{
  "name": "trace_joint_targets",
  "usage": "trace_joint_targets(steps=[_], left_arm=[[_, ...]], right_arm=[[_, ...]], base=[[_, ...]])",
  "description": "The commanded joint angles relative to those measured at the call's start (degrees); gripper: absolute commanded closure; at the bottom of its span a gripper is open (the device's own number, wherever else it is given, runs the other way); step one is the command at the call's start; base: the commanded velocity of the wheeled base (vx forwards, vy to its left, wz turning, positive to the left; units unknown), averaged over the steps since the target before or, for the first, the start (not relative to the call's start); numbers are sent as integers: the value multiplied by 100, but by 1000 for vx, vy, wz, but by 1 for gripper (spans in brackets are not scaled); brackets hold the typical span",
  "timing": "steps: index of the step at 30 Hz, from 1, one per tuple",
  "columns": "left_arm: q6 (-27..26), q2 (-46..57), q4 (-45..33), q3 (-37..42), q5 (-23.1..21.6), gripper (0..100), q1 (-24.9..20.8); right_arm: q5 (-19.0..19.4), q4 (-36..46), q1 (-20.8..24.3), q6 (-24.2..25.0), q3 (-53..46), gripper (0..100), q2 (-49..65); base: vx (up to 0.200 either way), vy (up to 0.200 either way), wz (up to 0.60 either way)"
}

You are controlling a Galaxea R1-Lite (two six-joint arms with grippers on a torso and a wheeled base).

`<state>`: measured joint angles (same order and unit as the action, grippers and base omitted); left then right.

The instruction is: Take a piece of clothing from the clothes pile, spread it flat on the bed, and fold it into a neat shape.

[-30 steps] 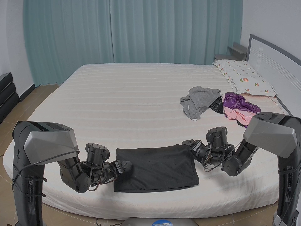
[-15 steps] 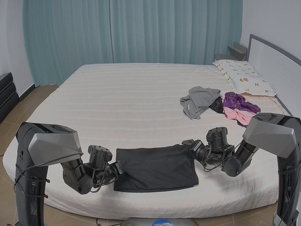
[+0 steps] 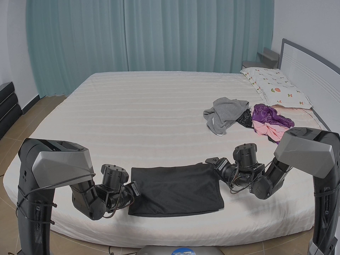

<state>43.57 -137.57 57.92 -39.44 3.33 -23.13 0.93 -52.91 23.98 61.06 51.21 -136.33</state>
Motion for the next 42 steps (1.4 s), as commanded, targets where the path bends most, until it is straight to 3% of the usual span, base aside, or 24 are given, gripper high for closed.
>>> trace_joint_targets(steps=[1,14,42], left_arm=[[2,11,0,-3,1,100,1],[143,11,-17,-73,-16,100,71],[240,310,-149,24,115,100,115]], right_arm=[[4,0,2,2,3,0,-8],[4,0,2,2,3,0,-8],[4,0,-34,2,3,0,-8]], base=[[0,0,0],[0,0,0],[0,200,0]])
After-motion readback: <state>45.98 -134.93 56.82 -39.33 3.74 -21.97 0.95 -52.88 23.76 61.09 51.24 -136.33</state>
